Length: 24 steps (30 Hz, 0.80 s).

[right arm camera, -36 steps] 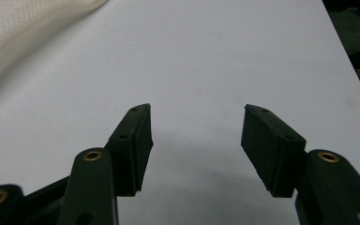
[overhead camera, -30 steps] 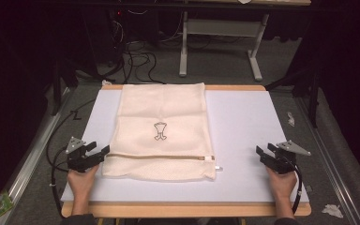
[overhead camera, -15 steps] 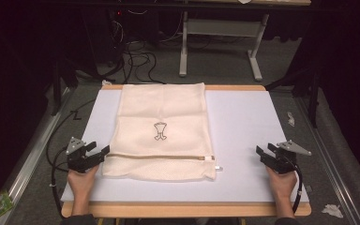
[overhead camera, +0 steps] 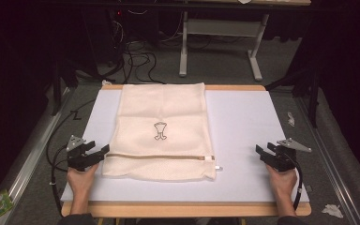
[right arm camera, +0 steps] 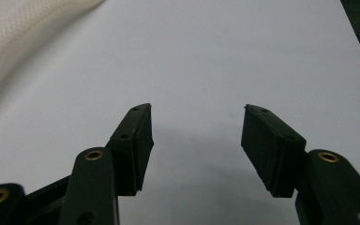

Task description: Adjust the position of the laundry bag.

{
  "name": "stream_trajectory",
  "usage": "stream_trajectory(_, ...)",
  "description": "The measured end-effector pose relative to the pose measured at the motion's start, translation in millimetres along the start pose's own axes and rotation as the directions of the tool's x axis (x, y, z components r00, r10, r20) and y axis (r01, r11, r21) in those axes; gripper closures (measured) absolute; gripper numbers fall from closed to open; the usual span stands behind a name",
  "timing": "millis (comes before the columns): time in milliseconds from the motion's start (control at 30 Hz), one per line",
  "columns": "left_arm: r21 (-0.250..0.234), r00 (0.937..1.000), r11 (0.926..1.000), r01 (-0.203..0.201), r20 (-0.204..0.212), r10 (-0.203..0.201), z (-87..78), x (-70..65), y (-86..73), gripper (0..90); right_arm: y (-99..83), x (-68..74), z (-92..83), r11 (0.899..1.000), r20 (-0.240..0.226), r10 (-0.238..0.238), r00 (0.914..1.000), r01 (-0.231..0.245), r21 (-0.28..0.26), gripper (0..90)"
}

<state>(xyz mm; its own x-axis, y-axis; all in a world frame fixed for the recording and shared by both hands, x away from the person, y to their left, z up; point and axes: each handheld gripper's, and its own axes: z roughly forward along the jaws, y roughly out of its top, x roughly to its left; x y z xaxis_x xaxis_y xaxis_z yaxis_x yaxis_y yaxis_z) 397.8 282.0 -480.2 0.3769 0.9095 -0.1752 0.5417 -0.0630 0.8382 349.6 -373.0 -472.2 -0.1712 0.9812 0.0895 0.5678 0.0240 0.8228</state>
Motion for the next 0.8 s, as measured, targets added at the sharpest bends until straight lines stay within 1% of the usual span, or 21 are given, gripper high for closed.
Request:
stream_trajectory(33,0.005,1.0000,1.0000,0.002,0.008,-0.002,0.1,-0.6,1.3,30.9,0.5,0.1,-0.1,1.000,-0.006,0.002,1.0000,-0.002,-0.006,43.4)
stream_trajectory(100,0.009,0.9997,0.9998,0.020,0.012,-0.020,-0.2,-1.9,3.3,31.5,1.7,1.6,-0.2,1.000,-0.025,0.005,0.9997,-0.005,-0.015,42.8)
stream_trajectory(133,0.008,0.9997,0.9997,0.021,0.015,-0.021,-0.6,-2.4,3.8,31.6,2.7,2.8,0.4,1.000,-0.042,0.001,0.9991,-0.002,-0.015,43.1)
stream_trajectory(167,0.010,0.9996,0.9998,0.016,0.024,-0.016,-1.3,-3.6,4.6,31.6,3.6,3.6,0.9,1.000,-0.055,0.001,0.9985,-0.002,-0.014,43.1)
stream_trajectory(233,0.023,0.9996,0.9997,0.003,0.027,-0.004,-1.5,-5.6,5.6,31.5,6.3,6.5,1.3,1.000,-0.078,-0.003,0.9970,0.002,-0.013,43.1)
stream_trajectory(267,0.026,0.9995,0.9997,-0.001,0.030,0.000,-1.8,-6.2,6.1,31.1,8.2,8.9,1.0,1.000,-0.099,0.002,0.9951,-0.003,-0.011,43.1)
stream_trajectory(300,0.034,0.9995,0.9994,-0.006,0.030,0.005,-2.7,-7.3,7.3,31.1,9.2,10.7,0.7,1.000,-0.107,0.005,0.9943,-0.007,-0.013,43.1)
stream_trajectory(400,0.043,0.9990,0.9989,-0.015,0.043,0.013,-3.6,-9.9,10.4,30.8,14.4,20.2,1.2,1.000,-0.125,-0.006,0.9921,0.004,-0.016,43.3)
stream_trajectory(433,0.043,0.9990,0.9989,-0.015,0.043,0.013,-3.6,-9.9,10.4,30.6,14.4,20.2,1.2,1.000,-0.125,-0.006,0.9921,0.004,-0.016,43.3)
stream_trajectory(467,0.056,0.9986,0.9982,-0.024,0.049,0.021,-3.6,-12.3,13.0,30.6,17.0,28.0,3.0,1.000,-0.144,-0.005,0.9896,0.004,-0.006,44.4)
stream_trajectory(500,0.056,0.9986,0.9982,-0.024,0.049,0.021,-3.6,-12.3,13.0,30.6,17.0,28.0,3.0,1.000,-0.144,-0.005,0.9896,0.004,-0.006,44.4)
stream_trajectory(533,0.063,0.9982,0.9976,-0.030,0.053,0.026,-3.4,-13.9,14.4,30.6,17.8,30.5,4.1,1.000,-0.154,-0.003,0.9880,0.003,-0.002,45.3)
stream_trajectory(567,0.073,0.9980,0.9967,-0.035,0.054,0.031,-2.6,-15.5,15.7,30.6,20.1,38.7,7.3,1.000,-0.177,0.002,0.9843,0.001,0.016,47.2)
stream_trajectory(633,0.084,0.9977,0.9957,-0.038,0.059,0.033,-2.1,-17.2,17.4,30.7,21.2,44.2,9.3,1.000,-0.182,0.004,0.9832,0.001,0.027,47.9)
stream_trajectory(700,0.085,0.9977,0.9957,-0.036,0.060,0.031,-1.8,-18.2,17.9,30.8,23.0,50.2,12.8,0.999,-0.198,-0.002,0.9802,0.010,0.041,48.1)
stream_trajectory(767,0.104,0.9972,0.9937,-0.041,0.066,0.034,-0.9,-20.4,20.0,30.9,25.1,57.5,15.3,0.998,-0.208,-0.023,0.9778,0.033,0.045,48.7)
stream_trajectory(800,0.111,0.9975,0.9931,-0.038,0.064,0.031,0.2,-21.6,20.3,30.9,25.9,61.1,15.9,0.998,-0.214,-0.024,0.9765,0.035,0.048,49.0)
